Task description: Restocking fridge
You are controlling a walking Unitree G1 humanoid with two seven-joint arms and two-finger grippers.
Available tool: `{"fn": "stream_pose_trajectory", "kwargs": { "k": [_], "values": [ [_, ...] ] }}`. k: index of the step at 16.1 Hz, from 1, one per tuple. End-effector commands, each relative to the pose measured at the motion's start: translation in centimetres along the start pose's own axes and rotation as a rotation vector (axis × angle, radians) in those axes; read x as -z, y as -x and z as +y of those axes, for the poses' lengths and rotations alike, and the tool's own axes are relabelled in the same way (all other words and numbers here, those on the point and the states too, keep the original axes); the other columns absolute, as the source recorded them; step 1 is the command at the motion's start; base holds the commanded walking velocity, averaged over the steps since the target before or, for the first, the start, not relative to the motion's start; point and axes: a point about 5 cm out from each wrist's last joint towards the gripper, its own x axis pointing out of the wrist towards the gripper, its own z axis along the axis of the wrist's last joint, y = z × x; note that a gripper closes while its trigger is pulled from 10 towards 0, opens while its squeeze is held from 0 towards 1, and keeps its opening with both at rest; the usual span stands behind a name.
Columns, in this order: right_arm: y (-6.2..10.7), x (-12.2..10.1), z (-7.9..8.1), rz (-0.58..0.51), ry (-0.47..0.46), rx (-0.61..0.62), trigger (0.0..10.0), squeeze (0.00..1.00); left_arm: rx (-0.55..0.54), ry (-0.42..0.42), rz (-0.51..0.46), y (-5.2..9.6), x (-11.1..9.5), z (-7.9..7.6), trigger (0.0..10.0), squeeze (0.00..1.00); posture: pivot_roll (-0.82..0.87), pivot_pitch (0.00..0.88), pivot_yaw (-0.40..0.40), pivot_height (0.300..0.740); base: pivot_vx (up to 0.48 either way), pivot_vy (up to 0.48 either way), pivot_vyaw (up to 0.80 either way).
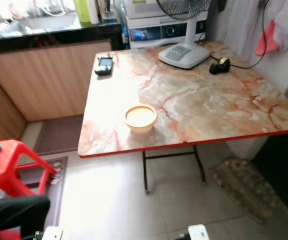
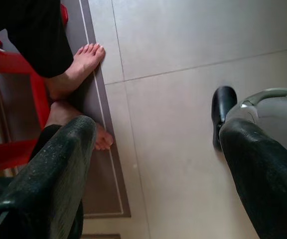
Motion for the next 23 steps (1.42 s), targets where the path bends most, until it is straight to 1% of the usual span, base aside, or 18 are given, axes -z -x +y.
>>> {"fn": "stream_pose_trajectory", "kwargs": {
  "k": [1, 2, 5, 7, 8, 9, 10, 11, 12, 13, 14, 17, 18, 19, 20, 22, 23],
  "values": [
    [0.1, 0.8, -0.1, 0.025, -0.024, 0.011, 10.0, 0.0, -0.009, -0.001, 0.0, 0.0, 0.2, 0.0, 10.0, 0.0, 0.02, 0.0, 0.045, 0.74, 0.0, 0.0, 0.0],
    [0.1, 0.8, -0.1, 0.025, -0.023, 0.01, 10.0, 0.0, -0.015, 0.002, -0.006, 0.1, 0.2, 0.1, 10.0, 0.0, 0.03, 0.0, 0.043, 0.74, 0.0, 0.0, 0.0],
    [0.1, 0.8, -0.1, 0.025, -0.015, 0.004, 10.0, 0.0, -0.059, 0.069, -0.048, 0.1, 0.0, 0.3, 10.0, 0.0, 0.04, 0.0, 0.042, 0.74, 0.0, 0.0, 0.0],
    [0.1, 0.8, -0.2, 0.025, -0.009, 0.004, 10.0, 0.0, -0.11, 0.084, -0.12, 0.2, -0.6, 0.5, 10.0, 0.0, 0.04, 0.0, 0.042, 0.74, 0.0, 0.0, 0.0],
    [0.2, 0.9, -0.2, 0.026, -0.006, 0.005, 10.0, 0.0, -0.177, 0.072, -0.236, 0.0, -3.8, 1.5, 10.0, 0.0, 0.05, 0.0, 0.044, 0.74, 0.0, 0.0, 0.0],
    [0.2, 0.9, -0.2, 0.026, -0.003, 0.005, 10.0, 0.0, -0.253, 0.11, -0.397, 0.3, -7.8, 2.9, 10.0, 0.0, 0.05, 0.0, 0.044, 0.74, 0.0, 0.0, 0.0],
    [0.2, 0.9, -0.3, 0.027, -0.002, 0.004, 10.0, 0.0, -0.299, 0.107, -0.476, 0.7, -9.1, 3.5, 10.0, 0.0, 0.06, 0.0, 0.039, 0.74, 0.0, 0.0, 0.0],
    [0.2, 0.9, -0.3, 0.029, 0.009, 0.0, 10.0, 0.0, -0.328, 0.095, -0.529, 1.2, -9.4, 4.0, 10.0, 0.0, 0.07, 0.003, 0.037, 0.74, 0.0, 0.0, 0.0],
    [0.2, 0.9, -0.3, 0.03, 0.019, -0.004, 10.0, 0.0, -0.337, 0.097, -0.557, 1.4, -9.4, 4.4, 10.0, 0.0, 0.07, 0.003, 0.037, 0.74, 0.0, 0.0, 0.0],
    [0.2, 0.9, -0.3, 0.028, 0.026, -0.006, 10.0, 0.0, -0.369, 0.084, -0.613, 2.0, -9.5, 4.9, 10.0, 0.0, 0.08, 0.01, 0.031, 0.74, 0.0, 0.0, 0.0],
    [0.2, 0.9, -0.3, 0.028, 0.026, -0.005, 10.0, 0.0, -0.384, 0.089, -0.637, 2.2, -9.5, 5.0, 10.0, 0.0, 0.08, 0.014, 0.031, 0.74, 0.0, 0.0, 0.0],
    [0.2, 0.9, -0.4, 0.028, 0.025, -0.003, 10.0, 0.0, -0.407, 0.062, -0.745, 3.3, -10.4, 5.1, 10.0, 0.0, 0.09, 0.015, 0.028, 0.74, 0.0, 0.0, 0.0],
    [0.2, 0.8, -0.5, 0.025, 0.024, 0.0, 10.0, 0.0, -0.401, 0.036, -0.859, 4.6, -12.3, 4.9, 10.0, 0.0, 0.1, 0.018, 0.02, 0.74, 0.0, 0.0, 0.0],
    [0.2, 0.8, -0.5, 0.025, 0.024, 0.0, 10.0, 0.0, -0.397, 0.025, -0.903, 5.1, -13.1, 4.8, 10.0, 0.0, 0.1, 0.018, 0.018, 0.74, 0.0, 0.0, 0.0],
    [0.2, 0.7, -0.6, 0.022, 0.029, 0.002, 10.0, 0.0, -0.362, -0.006, -1.054, 6.7, -16.8, 4.0, 10.0, 0.0, 0.1, 0.016, 0.017, 0.74, 0.0, 0.0, 0.0],
    [0.2, 0.7, -0.6, 0.016, 0.026, 0.004, 10.0, 0.0, -0.291, -0.047, -1.192, 8.6, -20.4, 2.5, 10.0, 0.0, 0.08, 0.007, 0.026, 0.74, 0.0, 0.0, 0.0],
    [0.2, 0.6, -0.5, 0.011, 0.015, 0.005, 10.0, 0.0, -0.241, -0.078, -1.257, 9.6, -22.0, 1.4, 10.0, 0.0, 0.08, 0.004, 0.028, 0.74, 0.0, 0.0, 0.0]
  ]
}}
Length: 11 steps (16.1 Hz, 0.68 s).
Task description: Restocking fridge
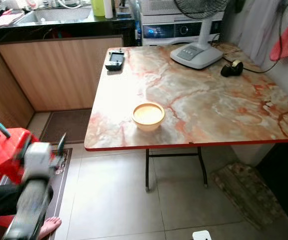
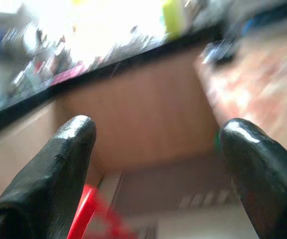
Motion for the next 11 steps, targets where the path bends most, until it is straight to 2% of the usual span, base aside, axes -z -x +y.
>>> {"fn": "stream_pose_trajectory", "kwargs": {
  "k": [1, 5, 11],
  "values": [
    [0.0, -0.1, 0.0, -0.011, -0.008, 0.006, 10.0, 0.0, 0.086, -0.025, -0.04, -0.4, -1.2, -1.4, 10.0, 0.0, 0.08, 0.0, 0.031, 0.74, 0.0, 0.0, 0.0],
    [0.0, -0.1, 0.1, -0.014, -0.025, 0.008, 10.0, 0.0, 0.136, 0.055, -0.044, -1.3, -3.0, -3.0, 10.0, 0.0, 0.08, 0.0, 0.033, 0.74, 0.0, 0.0, 0.0],
    [0.0, -0.2, 0.0, -0.02, -0.035, 0.012, 10.0, 0.0, 0.175, 0.16, 0.022, -1.1, -3.0, -4.0, 10.0, 0.0, 0.08, 0.017, 0.027, 0.74, 0.0, 0.0, 0.0]
  ]
}}
